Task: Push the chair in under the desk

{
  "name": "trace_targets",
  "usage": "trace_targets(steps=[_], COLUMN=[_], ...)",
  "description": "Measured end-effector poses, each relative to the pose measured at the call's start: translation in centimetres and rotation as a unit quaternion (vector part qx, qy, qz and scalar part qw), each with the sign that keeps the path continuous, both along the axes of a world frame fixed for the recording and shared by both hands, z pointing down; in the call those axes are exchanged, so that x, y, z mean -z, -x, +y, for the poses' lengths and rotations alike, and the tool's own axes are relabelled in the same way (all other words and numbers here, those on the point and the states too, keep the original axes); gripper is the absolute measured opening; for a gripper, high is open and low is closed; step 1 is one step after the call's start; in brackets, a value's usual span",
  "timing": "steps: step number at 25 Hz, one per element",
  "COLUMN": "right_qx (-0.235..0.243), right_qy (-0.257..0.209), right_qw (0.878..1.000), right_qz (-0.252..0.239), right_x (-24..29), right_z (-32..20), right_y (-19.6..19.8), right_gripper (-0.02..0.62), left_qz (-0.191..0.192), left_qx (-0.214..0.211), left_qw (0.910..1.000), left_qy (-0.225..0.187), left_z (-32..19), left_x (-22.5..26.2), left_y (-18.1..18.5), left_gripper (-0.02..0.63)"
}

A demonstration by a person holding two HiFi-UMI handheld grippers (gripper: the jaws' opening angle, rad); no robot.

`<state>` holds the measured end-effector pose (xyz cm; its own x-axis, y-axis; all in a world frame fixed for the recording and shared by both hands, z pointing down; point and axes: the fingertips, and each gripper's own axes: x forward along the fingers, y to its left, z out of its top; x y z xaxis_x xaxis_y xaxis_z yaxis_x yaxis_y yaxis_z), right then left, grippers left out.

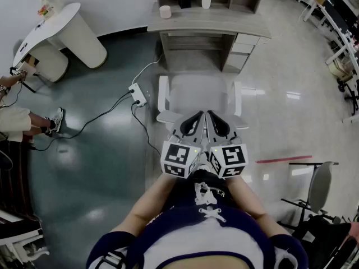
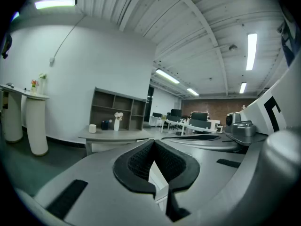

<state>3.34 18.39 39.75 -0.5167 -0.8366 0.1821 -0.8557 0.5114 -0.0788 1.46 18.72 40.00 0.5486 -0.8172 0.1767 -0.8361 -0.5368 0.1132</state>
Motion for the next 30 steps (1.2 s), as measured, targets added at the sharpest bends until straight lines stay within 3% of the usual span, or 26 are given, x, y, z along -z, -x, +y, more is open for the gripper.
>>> trace_targets(steps=[10, 16, 22, 24, 26, 30], right_qx=[0.023, 0.032, 0.063, 0.078, 0.1, 0.144], right_qy=[0.006, 0.04, 0.104, 0.109, 0.109, 0.114], right_qw=[1.0, 0.99, 0.973, 0.962, 0.947, 0.912], right_qz=[0.013, 0.134, 0.197, 0.237, 0.286, 0.366], right_x=[-1.4, -6.2, -11.2, -12.6, -14.1, -17.1], right_z=[-0.7, -0.8, 0.2, 0.7, 1.2, 2.0], right_y=[0.7, -0.4, -2.1, -2.7, -3.1, -3.7], right_gripper=[0.009, 0.011, 0.011, 0.012, 0.012, 0.012], left_qz=[-0.011, -0.1, -0.166, -0.194, -0.24, -0.36], left_qx=[-0.004, -0.039, -0.077, -0.09, -0.115, -0.174], left_qw=[0.9998, 0.9937, 0.98, 0.9725, 0.959, 0.9118], left_qy=[0.018, 0.031, 0.08, 0.092, 0.096, 0.095], left_z=[-0.7, -0.7, -0.2, 0.0, 0.2, 0.7], left_x=[-1.5, -4.7, -9.3, -10.9, -12.3, -15.7], left_y=[0.6, 1.5, 3.7, 4.3, 4.7, 5.3], left_gripper=[0.008, 0.009, 0.009, 0.011, 0.042, 0.1])
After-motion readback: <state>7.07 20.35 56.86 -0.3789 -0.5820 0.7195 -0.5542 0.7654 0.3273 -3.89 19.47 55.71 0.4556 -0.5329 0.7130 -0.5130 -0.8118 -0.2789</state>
